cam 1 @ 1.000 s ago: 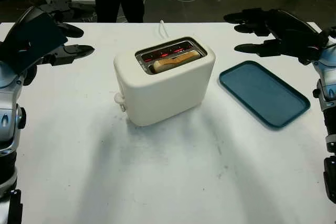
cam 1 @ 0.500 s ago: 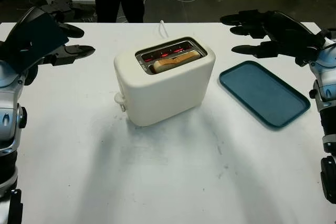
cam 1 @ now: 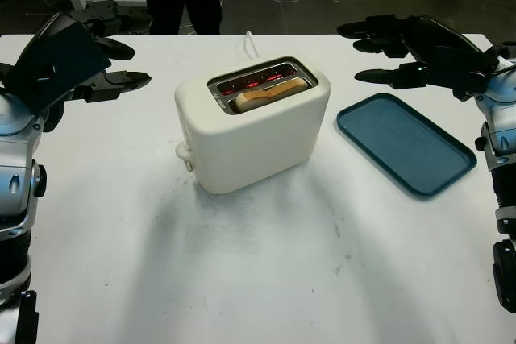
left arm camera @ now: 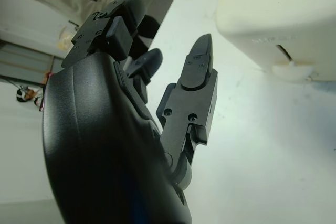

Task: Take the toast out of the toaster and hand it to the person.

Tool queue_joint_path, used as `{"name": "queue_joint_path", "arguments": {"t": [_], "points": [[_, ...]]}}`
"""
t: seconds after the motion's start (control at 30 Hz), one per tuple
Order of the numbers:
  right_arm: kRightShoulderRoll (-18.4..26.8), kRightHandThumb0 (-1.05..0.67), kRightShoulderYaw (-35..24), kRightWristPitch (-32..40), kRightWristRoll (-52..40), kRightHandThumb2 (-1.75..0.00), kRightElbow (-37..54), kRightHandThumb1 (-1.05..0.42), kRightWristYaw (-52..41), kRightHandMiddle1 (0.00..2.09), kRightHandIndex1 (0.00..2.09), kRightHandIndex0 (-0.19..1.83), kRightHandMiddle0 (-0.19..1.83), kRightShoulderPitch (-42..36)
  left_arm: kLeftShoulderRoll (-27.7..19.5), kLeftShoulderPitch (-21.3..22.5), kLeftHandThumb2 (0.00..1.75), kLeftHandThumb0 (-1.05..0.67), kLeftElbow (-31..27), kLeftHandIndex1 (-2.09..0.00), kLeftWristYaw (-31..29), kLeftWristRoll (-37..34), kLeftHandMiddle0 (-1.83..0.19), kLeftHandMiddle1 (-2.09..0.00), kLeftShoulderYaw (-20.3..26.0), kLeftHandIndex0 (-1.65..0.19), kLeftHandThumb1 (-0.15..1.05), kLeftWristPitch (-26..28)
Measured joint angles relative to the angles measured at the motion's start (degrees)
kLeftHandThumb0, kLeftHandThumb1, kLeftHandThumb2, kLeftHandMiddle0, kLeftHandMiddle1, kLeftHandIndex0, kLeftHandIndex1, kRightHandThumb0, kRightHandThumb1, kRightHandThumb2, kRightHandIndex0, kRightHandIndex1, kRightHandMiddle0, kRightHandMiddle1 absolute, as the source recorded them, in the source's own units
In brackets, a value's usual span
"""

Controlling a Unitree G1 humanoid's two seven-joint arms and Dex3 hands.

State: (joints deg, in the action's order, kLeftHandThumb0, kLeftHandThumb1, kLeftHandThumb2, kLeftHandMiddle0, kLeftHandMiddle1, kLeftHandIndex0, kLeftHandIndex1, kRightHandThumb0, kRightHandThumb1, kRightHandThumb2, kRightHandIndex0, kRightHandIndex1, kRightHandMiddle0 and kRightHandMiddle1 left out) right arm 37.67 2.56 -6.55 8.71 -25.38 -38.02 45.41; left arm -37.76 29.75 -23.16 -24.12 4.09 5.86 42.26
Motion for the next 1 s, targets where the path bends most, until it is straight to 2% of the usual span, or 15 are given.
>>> {"name": "queue_joint_path", "arguments": {"t": [0.6,0.73,1.0], "points": [[0.0,-0.73,0.01,0.77,0.29,-0.22,0.72,-0.92,0.0,0.0,0.0,0.38,0.37,0.0,-0.17,-0.01,0.12,-0.04,0.12,-0.45,0.0,0.07,-0.1,-1.01,0.01,-0.31,0.9,-0.74],[0.0,-0.74,0.01,1.89,0.3,-0.21,1.14,-0.92,0.0,0.0,0.0,0.38,0.37,0.0,-0.24,-0.15,0.12,-0.05,0.36,-0.46,0.0,0.16,-0.11,-1.02,0.03,-0.31,0.89,-2.65],[-0.01,-0.77,0.01,1.92,0.02,-0.23,1.15,-0.92,-0.08,0.0,0.01,0.37,0.36,0.0,-0.25,-0.16,0.12,-0.03,0.29,-0.46,0.0,0.11,-0.09,-1.01,0.36,-0.3,0.9,-1.98]]}}
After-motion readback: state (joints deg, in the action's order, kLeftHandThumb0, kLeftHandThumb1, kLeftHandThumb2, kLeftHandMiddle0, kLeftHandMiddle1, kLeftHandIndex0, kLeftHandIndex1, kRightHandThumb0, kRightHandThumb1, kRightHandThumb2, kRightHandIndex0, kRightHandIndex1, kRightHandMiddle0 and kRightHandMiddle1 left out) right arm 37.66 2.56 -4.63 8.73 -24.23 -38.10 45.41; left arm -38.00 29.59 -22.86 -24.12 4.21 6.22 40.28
